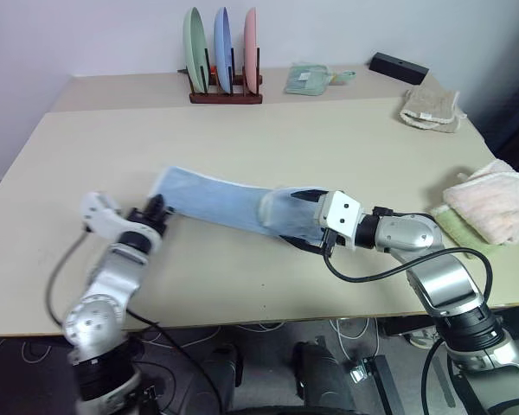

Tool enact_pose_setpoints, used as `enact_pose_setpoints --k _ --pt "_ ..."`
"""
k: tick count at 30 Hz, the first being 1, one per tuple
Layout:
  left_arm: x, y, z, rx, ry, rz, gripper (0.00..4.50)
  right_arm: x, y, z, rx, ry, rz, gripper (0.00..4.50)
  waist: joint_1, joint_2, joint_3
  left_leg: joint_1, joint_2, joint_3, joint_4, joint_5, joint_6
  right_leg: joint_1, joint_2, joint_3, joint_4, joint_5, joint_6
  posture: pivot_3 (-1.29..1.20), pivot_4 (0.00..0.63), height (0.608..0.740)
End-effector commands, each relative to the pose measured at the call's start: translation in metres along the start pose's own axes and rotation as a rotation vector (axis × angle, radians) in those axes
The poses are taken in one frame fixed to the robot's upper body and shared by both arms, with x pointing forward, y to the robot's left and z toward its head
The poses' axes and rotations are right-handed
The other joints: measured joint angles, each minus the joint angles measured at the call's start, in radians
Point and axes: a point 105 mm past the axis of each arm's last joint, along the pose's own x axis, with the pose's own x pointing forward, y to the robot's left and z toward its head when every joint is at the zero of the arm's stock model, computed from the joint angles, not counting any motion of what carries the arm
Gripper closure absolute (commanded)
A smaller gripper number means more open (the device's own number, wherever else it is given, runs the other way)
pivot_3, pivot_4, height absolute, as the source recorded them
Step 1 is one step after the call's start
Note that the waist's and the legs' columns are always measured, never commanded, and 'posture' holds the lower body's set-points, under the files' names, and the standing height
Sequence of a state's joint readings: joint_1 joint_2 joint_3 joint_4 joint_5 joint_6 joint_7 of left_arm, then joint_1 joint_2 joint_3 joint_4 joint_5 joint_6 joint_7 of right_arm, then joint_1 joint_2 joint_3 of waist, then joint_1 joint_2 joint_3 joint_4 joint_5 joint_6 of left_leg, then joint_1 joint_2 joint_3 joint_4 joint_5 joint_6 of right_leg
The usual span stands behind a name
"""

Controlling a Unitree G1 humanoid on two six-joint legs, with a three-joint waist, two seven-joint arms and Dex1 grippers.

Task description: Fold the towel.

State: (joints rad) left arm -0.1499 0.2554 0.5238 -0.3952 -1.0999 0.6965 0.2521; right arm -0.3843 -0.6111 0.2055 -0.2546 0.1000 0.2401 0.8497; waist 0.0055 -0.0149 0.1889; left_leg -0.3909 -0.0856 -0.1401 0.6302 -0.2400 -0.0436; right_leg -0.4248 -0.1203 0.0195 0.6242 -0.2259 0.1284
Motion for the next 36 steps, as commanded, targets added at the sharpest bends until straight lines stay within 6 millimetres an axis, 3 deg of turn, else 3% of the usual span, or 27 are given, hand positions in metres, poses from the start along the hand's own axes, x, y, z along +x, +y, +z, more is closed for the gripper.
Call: enact_pose_setpoints --k 1,3,8,10,13,16,20,25,29,32,35,36 --pt "-0.007 -0.015 0.032 0.122 -0.082 -0.11 4.46 -0.004 -0.007 0.01 -0.053 -0.029 -0.023 0.17 0.006 0.0 0.0 0.0 0.0 0.0 0.0 0.0 0.0 0.0 0.0 0.0 0.0 0.0 0.0 0.0 0.15 0.738" --pt "-0.007 -0.02 0.036 0.175 -0.077 -0.154 4.46 -0.003 -0.007 0.009 -0.054 -0.027 -0.021 0.17 0.011 -0.001 0.0 0.0 0.0 -0.001 0.0 0.0 0.0 0.002 0.0 0.0 -0.002 0.0 -0.002 0.0 0.15 0.738" --pt "-0.007 -0.073 0.015 0.426 0.029 -0.433 4.46 0.0 -0.007 0.007 -0.054 -0.027 -0.017 0.17 0.008 -0.001 0.0 -0.001 -0.001 0.0 0.0 0.0 0.0 0.003 0.0 0.0 -0.005 0.001 -0.002 0.0 0.15 0.738" --pt "-0.009 -0.1 -0.005 0.485 0.087 -0.56 4.46 0.0 -0.006 0.006 -0.054 -0.024 -0.017 0.17 0.006 -0.001 0.0 -0.001 -0.001 0.0 0.0 0.0 0.0 0.003 0.0 0.0 -0.005 0.001 -0.001 0.0 0.15 0.738" --pt "-0.022 -0.135 -0.05 0.631 0.221 -0.791 4.46 0.0 -0.007 0.004 -0.054 -0.018 -0.025 0.17 0.005 -0.001 0.0 -0.001 -0.001 0.0 0.0 0.0 0.0 0.003 0.0 0.0 -0.006 0.002 0.0 0.0 0.15 0.738" --pt "-0.026 -0.144 -0.085 0.743 0.314 -0.888 4.46 -0.002 -0.007 0.003 -0.054 -0.009 -0.037 0.17 0.0 -0.001 0.0 0.0 -0.001 0.001 -0.001 0.0 0.0 0.003 0.0 0.0 -0.006 0.002 0.0 0.0 0.15 0.738" --pt "-0.02 -0.148 -0.109 0.797 0.36 -0.939 4.46 -0.004 -0.008 0.0 -0.054 0.005 -0.049 0.17 -0.003 -0.001 0.001 0.0 0.0 0.0 -0.002 0.0 0.0 0.002 0.001 0.0 -0.006 0.002 0.0 0.0 0.15 0.738" --pt "-0.011 -0.144 -0.122 0.823 0.4 -0.926 4.46 -0.007 -0.008 -0.002 -0.051 0.015 -0.066 0.17 0.0 -0.001 0.001 -0.001 0.0 0.0 -0.001 0.0 0.001 0.002 0.001 0.0 -0.007 0.002 0.0 0.0 0.15 0.738" --pt "-0.015 -0.142 -0.124 0.771 0.431 -0.94 4.46 -0.009 -0.008 -0.004 -0.05 0.024 -0.075 0.17 -0.001 -0.001 0.001 -0.001 0.0 0.0 -0.001 0.0 0.001 0.002 0.001 0.0 -0.007 0.002 0.0 0.0 0.15 0.738" --pt "-0.023 -0.144 -0.113 0.702 0.413 -0.954 3.57 -0.009 -0.009 -0.007 -0.053 0.038 -0.083 0.17 -0.003 -0.001 0.001 -0.001 0.001 0.0 -0.001 0.0 0.001 0.002 0.001 0.0 -0.007 0.002 0.0 0.0 0.15 0.738" --pt "-0.032 -0.143 -0.089 0.566 0.37 -0.951 2.17 -0.011 -0.011 -0.009 -0.053 0.056 -0.086 0.17 -0.003 -0.001 0.001 -0.001 0.002 0.0 -0.001 0.0 0.001 0.002 0.001 0.0 -0.006 0.002 0.001 0.0 0.15 0.738" --pt "-0.033 -0.139 -0.077 0.509 0.339 -0.925 2.17 -0.013 -0.012 -0.011 -0.049 0.065 -0.09 0.17 -0.005 -0.001 0.001 -0.001 0.002 0.0 -0.001 0.0 0.001 0.002 0.001 0.0 -0.006 0.002 0.001 0.0 0.15 0.738"
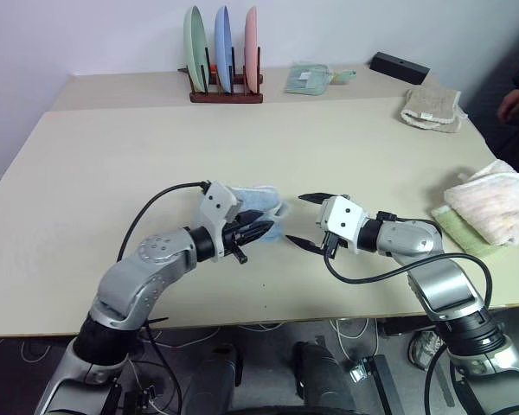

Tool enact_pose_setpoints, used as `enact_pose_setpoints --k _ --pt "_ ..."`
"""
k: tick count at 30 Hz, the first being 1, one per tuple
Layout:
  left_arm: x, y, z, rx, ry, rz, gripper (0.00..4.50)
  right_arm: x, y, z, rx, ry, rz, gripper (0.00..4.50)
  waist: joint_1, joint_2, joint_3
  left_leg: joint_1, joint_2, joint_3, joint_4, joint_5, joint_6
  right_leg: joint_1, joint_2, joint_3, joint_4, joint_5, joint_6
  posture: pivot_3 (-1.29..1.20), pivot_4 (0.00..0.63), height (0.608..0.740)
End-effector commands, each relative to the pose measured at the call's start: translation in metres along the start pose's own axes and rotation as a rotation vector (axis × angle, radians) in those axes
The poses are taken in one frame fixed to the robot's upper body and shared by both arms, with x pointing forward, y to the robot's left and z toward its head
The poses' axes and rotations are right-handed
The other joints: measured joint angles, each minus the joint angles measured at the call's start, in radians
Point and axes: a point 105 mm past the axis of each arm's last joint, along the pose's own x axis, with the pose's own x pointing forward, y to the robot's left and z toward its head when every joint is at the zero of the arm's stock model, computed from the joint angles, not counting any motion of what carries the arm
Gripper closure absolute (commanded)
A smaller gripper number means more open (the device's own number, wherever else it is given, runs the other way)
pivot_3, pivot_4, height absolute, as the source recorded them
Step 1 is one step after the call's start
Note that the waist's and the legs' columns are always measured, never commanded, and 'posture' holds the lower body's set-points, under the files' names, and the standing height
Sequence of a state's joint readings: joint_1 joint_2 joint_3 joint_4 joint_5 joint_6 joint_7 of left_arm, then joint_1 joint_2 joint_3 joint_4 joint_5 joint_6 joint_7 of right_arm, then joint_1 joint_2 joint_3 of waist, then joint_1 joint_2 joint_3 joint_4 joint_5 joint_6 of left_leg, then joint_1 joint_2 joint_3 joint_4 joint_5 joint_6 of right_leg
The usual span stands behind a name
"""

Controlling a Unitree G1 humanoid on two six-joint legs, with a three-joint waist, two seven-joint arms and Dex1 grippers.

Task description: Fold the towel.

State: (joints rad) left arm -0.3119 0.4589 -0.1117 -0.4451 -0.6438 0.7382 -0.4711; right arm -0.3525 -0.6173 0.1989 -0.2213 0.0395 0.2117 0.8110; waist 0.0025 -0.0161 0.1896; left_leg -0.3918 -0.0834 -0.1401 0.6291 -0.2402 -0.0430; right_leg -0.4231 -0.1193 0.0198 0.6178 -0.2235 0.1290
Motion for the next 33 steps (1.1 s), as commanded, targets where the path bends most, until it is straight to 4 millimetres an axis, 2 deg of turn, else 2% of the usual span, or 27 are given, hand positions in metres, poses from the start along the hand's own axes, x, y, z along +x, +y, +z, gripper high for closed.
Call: enact_pose_setpoints --k 1,3,6,8,9,10,12,13,15,17,21,26,28,33 --pt "-0.036 0.012 0.034 -0.107 -0.188 0.077 2.13 -0.01 -0.013 0.005 -0.026 0.006 -0.047 0.43 -0.002 0.0 0.0 0.0 0.001 0.0 0.0 0.0 0.0 0.0 0.0 0.0 0.0 0.0 0.0 0.0 0.15 0.738" --pt "-0.061 0.033 0.038 -0.148 -0.239 0.214 2.11 -0.014 -0.019 0.004 0.006 0.007 -0.067 1.04 -0.004 0.0 0.0 0.0 0.003 0.0 0.0 0.0 0.0 0.0 0.0 0.0 0.0 0.0 0.0 0.0 0.15 0.738" --pt "-0.092 0.059 0.039 -0.13 -0.261 0.399 3.1 -0.013 -0.029 0.012 0.043 -0.024 -0.108 2.54 -0.008 0.0 0.0 0.0 0.004 0.0 0.0 0.0 0.0 0.0 0.001 0.0 0.001 0.0 0.0 0.0 0.15 0.738" --pt "-0.098 0.069 0.037 -0.08 -0.233 0.469 3.96 -0.008 -0.033 0.026 0.111 -0.094 -0.124 3.48 -0.01 0.0 0.0 0.0 0.003 0.001 0.0 0.0 0.0 0.0 0.001 0.0 0.001 0.0 0.0 0.0 0.15 0.738" --pt "-0.093 0.072 0.033 -0.023 -0.183 0.478 4.5 -0.002 -0.036 0.035 0.168 -0.138 -0.132 4.09 -0.01 0.0 0.0 0.0 0.003 0.001 0.001 0.0 0.0 0.0 0.001 0.0 0.001 0.0 -0.001 0.0 0.15 0.738" --pt "-0.089 0.073 0.03 0.019 -0.148 0.479 4.5 0.003 -0.037 0.04 0.207 -0.164 -0.135 4.45 -0.011 0.0 0.0 0.0 0.003 0.001 0.001 0.0 0.0 0.0 0.001 0.0 0.001 0.001 -0.001 0.0 0.15 0.738" --pt "-0.079 0.074 0.022 0.091 -0.076 0.469 4.5 0.012 -0.034 0.046 0.25 -0.179 -0.117 4.45 -0.008 0.0 0.0 0.0 0.002 0.001 0.001 0.0 0.0 0.0 0.002 0.0 0.001 0.001 -0.002 0.0 0.15 0.738" --pt "-0.07 0.073 0.018 0.08 -0.08 0.448 4.5 0.022 -0.029 0.048 0.273 -0.179 -0.101 4.45 -0.008 0.0 0.0 0.0 0.001 0.001 0.001 0.0 0.0 0.0 0.002 0.0 0.0 0.001 -0.002 0.0 0.15 0.738" --pt "-0.05 0.069 0.013 0.064 -0.09 0.397 4.5 0.044 -0.019 0.046 0.35 -0.156 -0.072 4.45 -0.009 0.0 0.0 0.0 0.001 0.0 0.0 0.0 0.0 0.001 0.001 0.0 -0.001 0.001 -0.002 0.0 0.15 0.738" --pt "-0.039 0.069 0.006 0.076 -0.064 0.381 4.5 0.057 -0.012 0.04 0.389 -0.116 -0.062 4.45 -0.014 0.0 0.0 0.0 0.001 0.0 0.0 0.0 0.0 0.0 0.002 0.0 -0.001 0.002 -0.001 0.0 0.15 0.738" --pt "-0.026 0.074 -0.024 0.085 0.048 0.391 4.5 0.075 0.003 0.013 0.405 0.007 -0.065 4.45 -0.016 0.0 -0.001 0.0 0.001 0.001 -0.001 0.0 0.0 -0.002 0.002 0.0 0.001 0.003 0.0 0.0 0.15 0.738" --pt "-0.022 0.075 -0.051 0.04 0.094 0.422 4.5 0.079 0.019 -0.014 0.415 0.088 -0.061 4.45 -0.017 0.0 0.0 0.0 0.001 0.001 -0.001 0.0 0.0 -0.002 0.002 0.0 0.001 0.003 0.0 0.0 0.15 0.738" --pt "-0.023 0.08 -0.052 0.014 0.071 0.454 4.5 0.077 0.019 -0.014 0.403 0.076 -0.066 4.45 -0.016 0.0 -0.001 0.0 0.001 0.001 -0.001 0.0 0.0 -0.002 0.002 0.0 0.001 0.003 0.0 0.0 0.15 0.738" --pt "-0.037 0.083 -0.012 -0.014 -0.155 0.505 4.5 0.066 0.001 0.009 0.423 -0.042 -0.091 4.45 -0.016 0.0 -0.001 0.0 0.001 0.001 0.0 0.0 -0.001 -0.002 0.002 0.0 0.002 0.003 0.0 0.0 0.15 0.738"
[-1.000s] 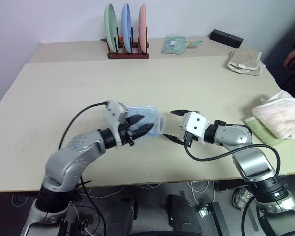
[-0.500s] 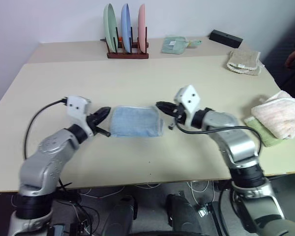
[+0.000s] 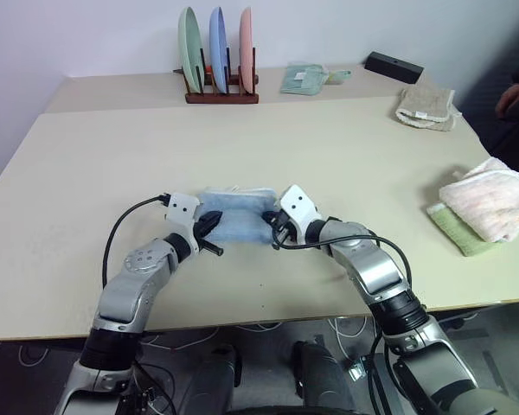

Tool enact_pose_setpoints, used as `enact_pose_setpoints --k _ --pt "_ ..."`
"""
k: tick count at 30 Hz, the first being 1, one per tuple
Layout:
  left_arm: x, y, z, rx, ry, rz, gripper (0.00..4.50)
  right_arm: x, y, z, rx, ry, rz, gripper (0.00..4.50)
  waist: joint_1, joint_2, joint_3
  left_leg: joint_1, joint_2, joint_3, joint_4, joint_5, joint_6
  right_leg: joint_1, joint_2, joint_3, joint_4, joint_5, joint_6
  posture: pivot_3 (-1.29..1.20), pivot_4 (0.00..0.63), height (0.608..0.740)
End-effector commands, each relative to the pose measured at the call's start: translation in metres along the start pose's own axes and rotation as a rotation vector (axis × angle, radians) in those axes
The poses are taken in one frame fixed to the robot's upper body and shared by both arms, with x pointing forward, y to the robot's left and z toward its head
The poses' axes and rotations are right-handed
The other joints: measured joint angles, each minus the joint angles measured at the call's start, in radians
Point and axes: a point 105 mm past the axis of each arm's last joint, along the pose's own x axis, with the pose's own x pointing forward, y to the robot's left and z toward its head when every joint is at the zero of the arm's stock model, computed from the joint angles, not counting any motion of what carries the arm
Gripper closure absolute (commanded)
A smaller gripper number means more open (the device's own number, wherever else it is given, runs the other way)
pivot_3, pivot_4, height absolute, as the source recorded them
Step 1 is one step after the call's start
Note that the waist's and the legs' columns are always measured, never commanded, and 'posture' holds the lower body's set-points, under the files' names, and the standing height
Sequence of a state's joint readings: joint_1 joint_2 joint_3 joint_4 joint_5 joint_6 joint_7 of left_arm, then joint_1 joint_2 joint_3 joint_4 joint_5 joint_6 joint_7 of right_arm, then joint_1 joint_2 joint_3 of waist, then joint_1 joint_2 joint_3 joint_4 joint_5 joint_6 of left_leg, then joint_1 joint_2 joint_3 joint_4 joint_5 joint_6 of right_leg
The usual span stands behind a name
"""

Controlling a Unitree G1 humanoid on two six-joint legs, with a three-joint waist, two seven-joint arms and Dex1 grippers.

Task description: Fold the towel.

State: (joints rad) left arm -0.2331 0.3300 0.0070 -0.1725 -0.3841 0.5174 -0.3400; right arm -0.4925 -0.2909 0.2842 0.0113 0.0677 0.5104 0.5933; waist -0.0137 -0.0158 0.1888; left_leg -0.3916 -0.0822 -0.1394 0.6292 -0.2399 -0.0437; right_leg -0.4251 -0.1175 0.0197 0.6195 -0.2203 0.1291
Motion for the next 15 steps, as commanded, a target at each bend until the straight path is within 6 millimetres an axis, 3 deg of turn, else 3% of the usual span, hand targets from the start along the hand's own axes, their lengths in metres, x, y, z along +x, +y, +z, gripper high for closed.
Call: enact_pose_setpoints --k 1,5,7,10,11,15 --pt "-0.016 0.012 0.039 -0.006 -0.169 0.056 4.5 -0.014 -0.006 0.03 0.025 -0.12 0.014 4.45 0.0 0.0 0.0 0.0 0.0 0.0 0.0 0.0 0.0 0.0 0.0 0.0 0.0 0.0 0.0 0.0 0.15 0.738" --pt "-0.045 0.031 0.051 0.098 -0.192 0.116 4.5 -0.035 -0.013 0.046 0.162 -0.165 0.052 2.86 -0.003 0.0 0.0 0.0 0.001 0.0 -0.001 0.0 0.0 0.0 0.0 0.0 0.0 0.0 0.0 0.0 0.15 0.738" --pt "-0.054 0.034 0.05 0.133 -0.181 0.107 4.5 -0.038 -0.015 0.046 0.231 -0.156 0.049 1.6 -0.001 0.0 0.0 0.0 0.001 0.0 -0.001 0.0 0.0 0.0 0.001 0.0 0.0 0.0 0.0 0.0 0.15 0.738" --pt "-0.072 0.04 0.043 0.162 -0.149 0.094 4.5 -0.035 -0.02 0.039 0.379 -0.109 0.024 0.32 -0.002 0.0 0.0 0.0 0.002 0.001 -0.001 0.0 0.0 0.0 0.001 0.0 -0.001 0.0 0.0 0.0 0.15 0.738" --pt "-0.077 0.042 0.041 0.173 -0.138 0.099 4.5 -0.032 -0.022 0.036 0.405 -0.09 0.01 0.06 -0.001 0.001 0.0 0.0 0.002 0.001 -0.001 0.0 0.0 0.0 0.001 0.0 -0.001 0.0 0.0 0.0 0.15 0.738" --pt "-0.087 0.05 0.034 0.176 -0.115 0.134 4.5 -0.02 -0.021 0.028 0.529 -0.04 0.002 0.06 0.0 0.001 0.0 0.0 0.002 0.001 -0.001 0.0 0.0 0.0 0.001 0.0 -0.001 0.0 -0.001 0.0 0.15 0.738"
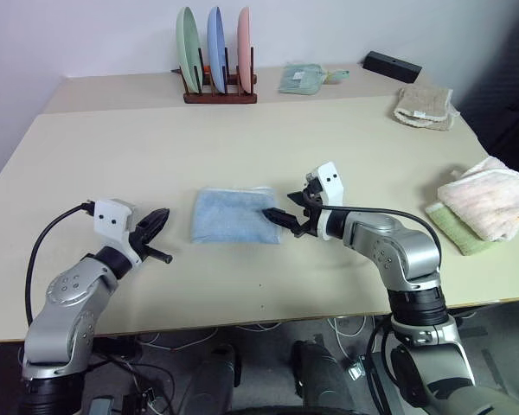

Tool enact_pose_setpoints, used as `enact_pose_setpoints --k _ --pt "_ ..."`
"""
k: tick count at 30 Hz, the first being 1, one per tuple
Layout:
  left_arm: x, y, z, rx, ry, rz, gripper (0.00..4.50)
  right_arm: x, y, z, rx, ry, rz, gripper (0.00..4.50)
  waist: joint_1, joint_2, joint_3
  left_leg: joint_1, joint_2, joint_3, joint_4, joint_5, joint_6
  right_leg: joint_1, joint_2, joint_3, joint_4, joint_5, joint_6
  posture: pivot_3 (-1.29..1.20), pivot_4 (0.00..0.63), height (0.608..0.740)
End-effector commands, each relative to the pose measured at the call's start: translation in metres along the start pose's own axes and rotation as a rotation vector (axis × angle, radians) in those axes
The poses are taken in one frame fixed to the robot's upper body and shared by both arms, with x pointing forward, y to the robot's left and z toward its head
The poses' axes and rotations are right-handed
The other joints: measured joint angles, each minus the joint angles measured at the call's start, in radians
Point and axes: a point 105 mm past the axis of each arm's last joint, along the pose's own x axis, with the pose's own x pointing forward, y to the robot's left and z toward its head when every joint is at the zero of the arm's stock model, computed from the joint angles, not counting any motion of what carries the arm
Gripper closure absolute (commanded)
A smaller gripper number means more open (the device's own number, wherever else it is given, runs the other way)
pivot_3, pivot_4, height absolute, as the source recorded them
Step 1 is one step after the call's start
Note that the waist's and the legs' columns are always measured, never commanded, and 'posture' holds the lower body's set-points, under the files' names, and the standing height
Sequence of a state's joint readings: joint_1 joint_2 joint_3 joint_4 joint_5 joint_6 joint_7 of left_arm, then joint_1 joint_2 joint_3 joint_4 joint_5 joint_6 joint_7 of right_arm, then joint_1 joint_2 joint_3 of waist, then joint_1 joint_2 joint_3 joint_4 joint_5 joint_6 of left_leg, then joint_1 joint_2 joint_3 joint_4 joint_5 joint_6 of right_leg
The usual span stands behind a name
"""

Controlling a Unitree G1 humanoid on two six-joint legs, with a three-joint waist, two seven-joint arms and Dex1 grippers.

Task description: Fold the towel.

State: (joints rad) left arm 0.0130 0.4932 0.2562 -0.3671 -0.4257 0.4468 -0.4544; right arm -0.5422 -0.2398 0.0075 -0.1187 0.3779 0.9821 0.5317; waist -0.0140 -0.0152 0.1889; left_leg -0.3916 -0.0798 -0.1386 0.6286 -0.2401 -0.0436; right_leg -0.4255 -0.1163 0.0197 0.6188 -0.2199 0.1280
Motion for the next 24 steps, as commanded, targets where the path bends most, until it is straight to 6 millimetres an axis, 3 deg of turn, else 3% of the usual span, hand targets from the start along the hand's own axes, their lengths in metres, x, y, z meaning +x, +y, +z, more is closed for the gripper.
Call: enact_pose_setpoints --k 1,8,11,18,21,24 --pt "-0.01 0.007 0.015 0.025 -0.059 0.026 4.5 0.008 0.002 0.006 0.087 -0.001 0.009 0.06 0.001 0.0 0.0 0.0 0.0 0.0 0.0 0.0 0.0 0.0 0.0 0.0 0.0 0.0 0.0 0.0 0.15 0.738" --pt "-0.017 -0.021 0.007 -0.006 -0.021 -0.11 4.5 0.029 0.008 -0.009 0.134 0.072 0.044 0.06 -0.004 0.0 0.0 0.0 0.0 0.0 -0.001 0.0 0.0 0.0 0.0 0.0 0.0 0.0 0.0 0.0 0.15 0.738" --pt "-0.023 -0.028 0.004 -0.009 -0.005 -0.136 4.5 0.034 0.018 -0.003 0.147 0.051 0.095 0.87 -0.006 0.0 0.0 0.0 0.001 0.001 -0.001 0.0 0.0 0.0 0.001 0.0 0.0 0.0 0.0 0.0 0.15 0.738" --pt "-0.026 -0.03 0.005 0.0 0.001 -0.137 4.5 0.033 0.025 0.007 0.195 0.006 0.137 4.38 -0.003 0.0 0.0 0.0 0.002 0.001 -0.001 0.0 0.0 -0.001 0.001 0.0 0.0 0.0 -0.001 0.0 0.15 0.738" --pt "-0.025 -0.032 0.005 -0.007 -0.001 -0.142 4.5 0.027 0.022 0.016 0.237 -0.042 0.138 4.46 -0.003 0.0 0.0 0.0 0.002 0.001 -0.001 0.0 0.0 -0.001 0.001 0.0 0.0 0.001 -0.001 0.0 0.15 0.738" --pt "-0.02 -0.038 0.006 -0.002 -0.003 -0.163 4.5 0.011 0.01 0.046 0.28 -0.173 0.1 4.46 -0.001 0.001 0.0 0.0 0.002 0.001 -0.001 0.0 0.0 -0.001 0.001 0.0 0.0 0.001 -0.001 0.0 0.15 0.738"
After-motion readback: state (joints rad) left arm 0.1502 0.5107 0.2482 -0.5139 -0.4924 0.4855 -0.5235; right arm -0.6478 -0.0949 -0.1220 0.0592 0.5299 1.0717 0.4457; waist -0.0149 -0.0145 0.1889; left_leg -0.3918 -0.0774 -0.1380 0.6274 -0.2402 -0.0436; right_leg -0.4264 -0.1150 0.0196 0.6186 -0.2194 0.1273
